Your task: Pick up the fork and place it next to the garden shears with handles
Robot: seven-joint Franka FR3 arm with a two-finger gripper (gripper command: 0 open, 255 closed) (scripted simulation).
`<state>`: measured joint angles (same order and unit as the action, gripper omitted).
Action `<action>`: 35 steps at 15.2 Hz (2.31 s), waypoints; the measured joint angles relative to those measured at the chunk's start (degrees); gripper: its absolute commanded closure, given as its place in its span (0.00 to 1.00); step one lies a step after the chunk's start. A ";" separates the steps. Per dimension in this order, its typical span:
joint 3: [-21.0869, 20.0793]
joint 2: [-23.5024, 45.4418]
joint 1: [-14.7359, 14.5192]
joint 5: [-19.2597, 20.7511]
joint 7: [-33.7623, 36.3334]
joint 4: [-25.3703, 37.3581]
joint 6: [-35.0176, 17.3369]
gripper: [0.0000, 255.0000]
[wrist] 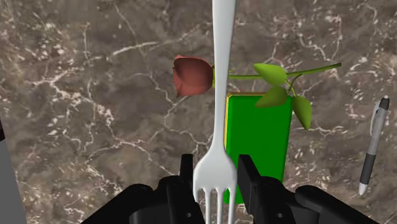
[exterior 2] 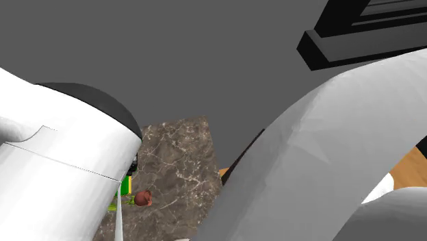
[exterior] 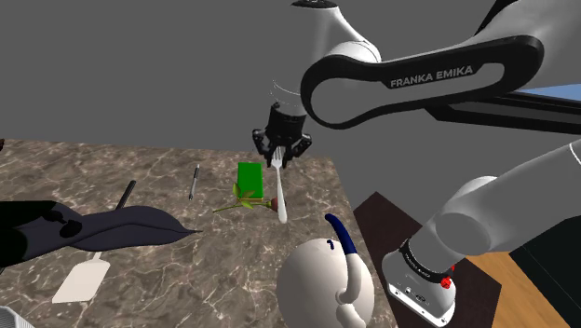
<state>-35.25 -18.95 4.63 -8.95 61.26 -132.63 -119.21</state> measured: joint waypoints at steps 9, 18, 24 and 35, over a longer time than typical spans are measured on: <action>-11.51 12.98 -0.99 7.97 17.41 12.22 1.21 1.00; -15.34 23.92 -3.78 17.59 28.81 17.02 -0.61 1.00; -14.91 26.44 -4.35 20.29 30.82 14.48 -4.58 1.00; -12.97 32.13 -6.35 26.59 35.42 11.60 -10.72 1.00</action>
<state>-48.21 13.18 -1.72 17.63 96.68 -121.02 -129.93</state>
